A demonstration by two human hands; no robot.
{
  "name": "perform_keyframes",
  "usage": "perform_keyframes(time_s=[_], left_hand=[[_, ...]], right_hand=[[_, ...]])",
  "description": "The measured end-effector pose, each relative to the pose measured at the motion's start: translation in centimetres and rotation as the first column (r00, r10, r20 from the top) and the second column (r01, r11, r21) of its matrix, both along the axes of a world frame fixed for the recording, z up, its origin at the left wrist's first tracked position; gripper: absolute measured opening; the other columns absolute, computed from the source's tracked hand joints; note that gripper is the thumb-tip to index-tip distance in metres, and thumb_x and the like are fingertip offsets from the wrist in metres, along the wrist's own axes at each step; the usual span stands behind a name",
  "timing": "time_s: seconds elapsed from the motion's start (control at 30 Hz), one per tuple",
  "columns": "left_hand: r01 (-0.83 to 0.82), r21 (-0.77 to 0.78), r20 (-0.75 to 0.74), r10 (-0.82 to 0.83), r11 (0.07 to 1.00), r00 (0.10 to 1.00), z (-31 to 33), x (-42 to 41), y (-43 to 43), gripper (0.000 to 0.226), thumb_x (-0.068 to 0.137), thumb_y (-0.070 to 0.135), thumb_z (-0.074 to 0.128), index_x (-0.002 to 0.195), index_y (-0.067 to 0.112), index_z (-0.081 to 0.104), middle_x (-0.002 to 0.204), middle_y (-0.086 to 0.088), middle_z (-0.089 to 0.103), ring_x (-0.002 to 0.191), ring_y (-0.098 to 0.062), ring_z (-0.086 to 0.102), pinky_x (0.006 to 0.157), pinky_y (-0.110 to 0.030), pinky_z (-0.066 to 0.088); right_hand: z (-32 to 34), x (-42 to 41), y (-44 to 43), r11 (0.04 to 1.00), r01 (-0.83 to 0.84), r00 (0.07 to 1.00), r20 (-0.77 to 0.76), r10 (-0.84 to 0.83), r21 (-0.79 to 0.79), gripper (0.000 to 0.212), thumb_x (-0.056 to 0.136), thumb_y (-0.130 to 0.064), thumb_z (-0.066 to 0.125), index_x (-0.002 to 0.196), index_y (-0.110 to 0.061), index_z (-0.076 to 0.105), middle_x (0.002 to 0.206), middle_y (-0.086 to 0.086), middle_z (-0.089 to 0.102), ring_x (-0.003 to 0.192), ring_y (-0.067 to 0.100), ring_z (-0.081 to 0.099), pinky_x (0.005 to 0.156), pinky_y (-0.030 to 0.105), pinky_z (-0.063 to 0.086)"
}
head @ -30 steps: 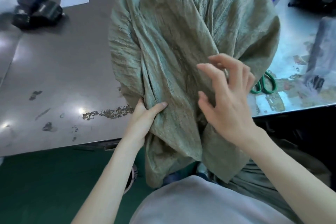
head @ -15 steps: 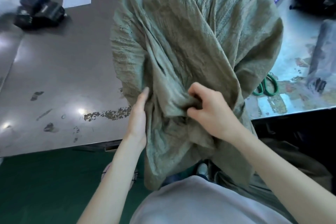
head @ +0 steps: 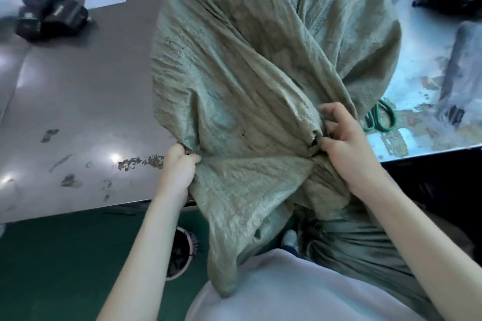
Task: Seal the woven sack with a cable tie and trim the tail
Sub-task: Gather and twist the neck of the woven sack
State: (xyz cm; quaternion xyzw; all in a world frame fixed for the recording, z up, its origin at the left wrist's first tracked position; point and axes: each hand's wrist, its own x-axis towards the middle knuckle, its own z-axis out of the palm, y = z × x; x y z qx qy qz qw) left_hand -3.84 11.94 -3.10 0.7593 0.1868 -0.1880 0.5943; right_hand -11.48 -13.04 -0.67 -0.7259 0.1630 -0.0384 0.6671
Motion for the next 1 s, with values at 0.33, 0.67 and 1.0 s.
perform_keyframes(time_s=[0.33,0.67,1.0], left_hand=[[0.084,-0.480,-0.074,-0.136,0.873,0.988,4.2,0.3,-4.1,0.029,0.092,0.040,0.052,0.095,0.017,0.069,0.090,-0.001,0.077,0.078,-0.007,0.073,0.067,-0.021,0.059],[0.134,0.034,0.102,-0.137,0.990,0.985,2.2,2.6,-3.2,0.019,0.085,0.009,0.061,0.103,0.004,0.064,0.092,0.001,0.062,0.087,-0.014,0.058,0.071,-0.020,0.046],[0.115,0.005,0.194,-0.114,0.993,0.974,1.6,3.0,-3.2,0.009,0.089,-0.004,0.044,0.084,0.002,0.049,0.071,0.004,0.050,0.064,-0.005,0.048,0.045,-0.004,0.036]], right_hand=[[-0.9,-0.5,7.3,0.930,-0.337,0.938,0.033,0.345,-0.149,0.070,0.070,0.016,0.036,0.125,-0.019,0.062,0.124,-0.008,0.066,0.123,0.004,0.055,0.110,0.031,0.040],[0.3,-0.4,5.5,0.904,-0.371,0.928,-0.040,0.371,-0.212,0.047,0.077,-0.013,0.053,0.121,-0.026,0.059,0.109,-0.012,0.067,0.103,0.002,0.060,0.093,0.024,0.047],[2.1,4.3,4.0,0.745,0.024,0.998,-0.023,-0.052,-0.667,0.083,0.082,-0.047,0.066,0.147,-0.019,0.024,0.140,0.005,0.040,0.125,0.029,0.037,0.103,0.046,0.025]])
